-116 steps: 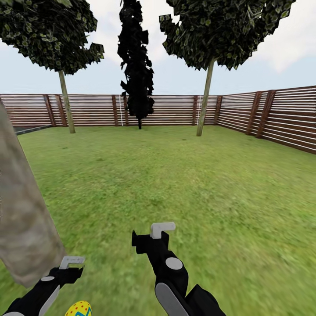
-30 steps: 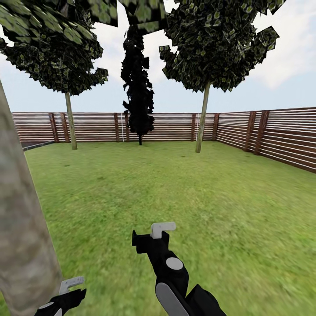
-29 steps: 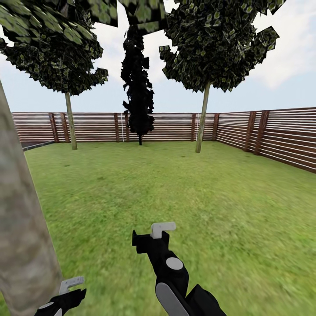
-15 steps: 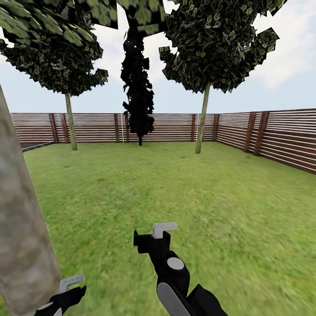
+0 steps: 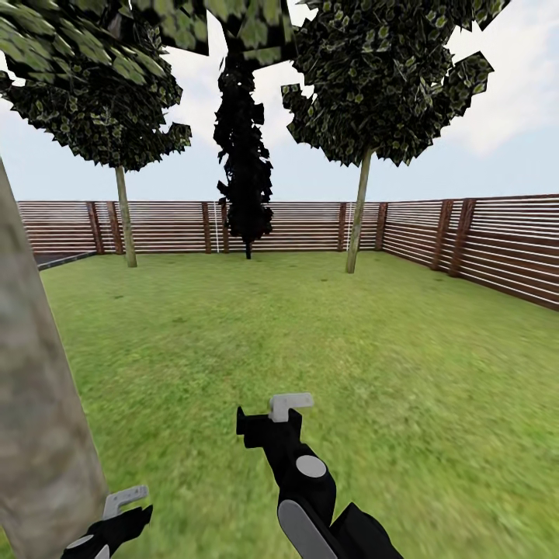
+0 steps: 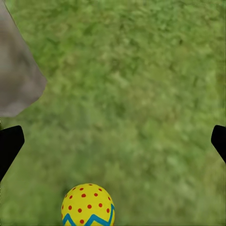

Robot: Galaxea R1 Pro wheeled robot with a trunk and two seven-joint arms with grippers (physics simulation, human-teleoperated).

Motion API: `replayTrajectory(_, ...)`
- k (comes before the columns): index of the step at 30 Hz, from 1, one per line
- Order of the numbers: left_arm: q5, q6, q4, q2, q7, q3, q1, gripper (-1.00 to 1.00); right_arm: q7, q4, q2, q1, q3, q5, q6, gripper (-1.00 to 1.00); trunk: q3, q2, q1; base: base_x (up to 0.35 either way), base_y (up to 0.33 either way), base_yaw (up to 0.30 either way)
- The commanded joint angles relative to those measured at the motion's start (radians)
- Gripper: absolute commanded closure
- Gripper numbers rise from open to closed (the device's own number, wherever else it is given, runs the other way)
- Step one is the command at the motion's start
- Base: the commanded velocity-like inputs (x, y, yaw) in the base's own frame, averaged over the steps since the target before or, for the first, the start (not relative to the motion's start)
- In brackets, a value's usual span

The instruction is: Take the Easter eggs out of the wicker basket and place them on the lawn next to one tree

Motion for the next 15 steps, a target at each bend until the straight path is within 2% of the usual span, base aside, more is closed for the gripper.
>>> replayTrajectory(1, 0.010, -0.001, 0.000, 0.001, 0.000, -0.008, -0.001, -1.00, -0.008, -0.001, 0.000, -0.001, 0.001, -0.007, 0.003, -1.00, 0.002, 0.007, -0.004, 0.000, 0.000, 0.000)
replayTrajectory(15, 0.010, -0.001, 0.000, 0.001, 0.000, -0.008, 0.000, -1.00, -0.006, -0.001, 0.000, -0.001, 0.002, -0.007, 0.003, -1.00, 0.046, 0.105, -0.058, 0.000, 0.000, 0.000)
